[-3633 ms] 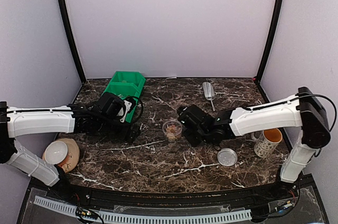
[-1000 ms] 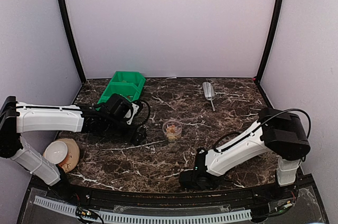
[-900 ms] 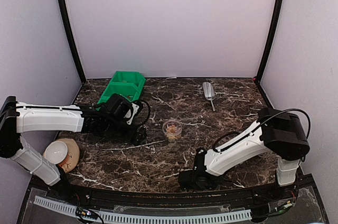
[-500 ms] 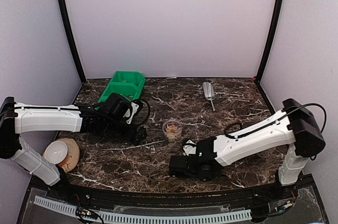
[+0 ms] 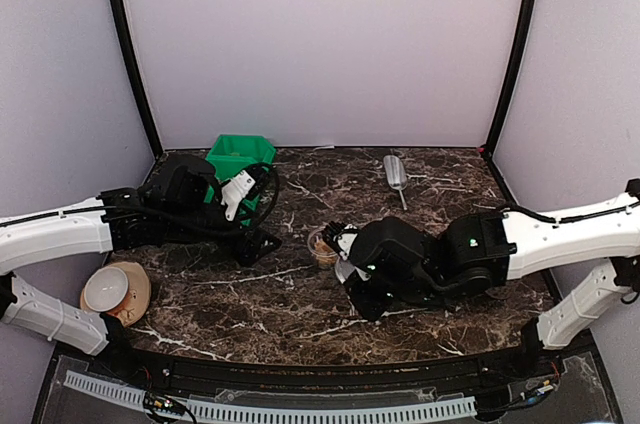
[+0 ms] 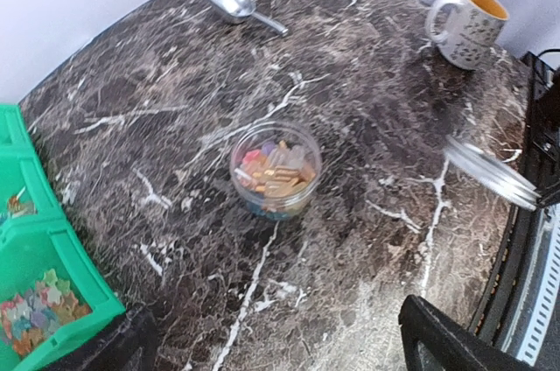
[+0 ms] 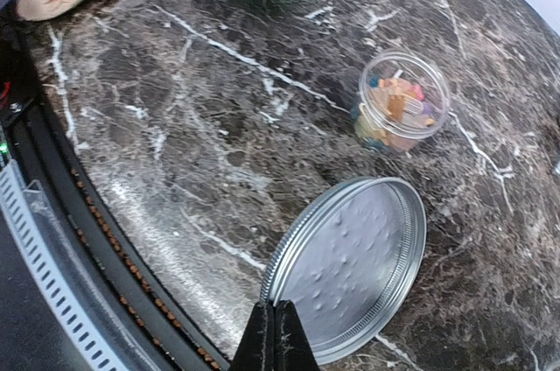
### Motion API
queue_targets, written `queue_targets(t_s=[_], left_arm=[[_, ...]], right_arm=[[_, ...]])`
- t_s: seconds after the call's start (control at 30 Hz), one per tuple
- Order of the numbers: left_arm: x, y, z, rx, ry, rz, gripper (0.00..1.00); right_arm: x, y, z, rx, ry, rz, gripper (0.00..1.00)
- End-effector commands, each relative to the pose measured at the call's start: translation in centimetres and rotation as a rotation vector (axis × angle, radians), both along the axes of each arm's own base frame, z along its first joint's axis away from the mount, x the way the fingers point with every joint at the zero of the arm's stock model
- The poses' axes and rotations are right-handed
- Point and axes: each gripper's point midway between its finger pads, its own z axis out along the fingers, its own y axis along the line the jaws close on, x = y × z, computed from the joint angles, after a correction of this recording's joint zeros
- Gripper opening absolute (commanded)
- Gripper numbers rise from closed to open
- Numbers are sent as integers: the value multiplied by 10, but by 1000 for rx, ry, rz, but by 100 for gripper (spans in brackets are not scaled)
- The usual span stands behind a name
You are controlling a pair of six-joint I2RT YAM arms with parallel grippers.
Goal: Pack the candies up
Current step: Pass from the right arm to the left
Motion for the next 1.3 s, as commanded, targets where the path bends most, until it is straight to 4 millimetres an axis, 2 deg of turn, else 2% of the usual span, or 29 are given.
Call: queue_targets(t_s=[0.0, 0.13, 0.33, 0.63, 0.9, 1.07, 1.27], left_arm=[[-29, -18, 41, -55, -102, -228, 99], [-51, -26, 52, -58, -168, -367, 99], [-89, -36, 58, -78, -269, -602, 98], [-116, -41, 60, -70, -393, -832, 96], [-128, -51, 52, -62, -412, -977, 84], [-132, -54, 41, -38, -428, -996, 74], [-140, -58, 38, -39, -443, -1036, 68]], right_arm=[[-16, 23, 29, 176, 53, 163, 0], [-19, 27, 46, 266, 89, 224, 0], [-29, 32, 52, 337, 155, 324, 0], [-43, 41, 57, 385, 222, 448, 0], [-53, 46, 59, 404, 258, 534, 0], [-62, 49, 55, 418, 300, 584, 0], [-73, 52, 54, 433, 341, 650, 0]])
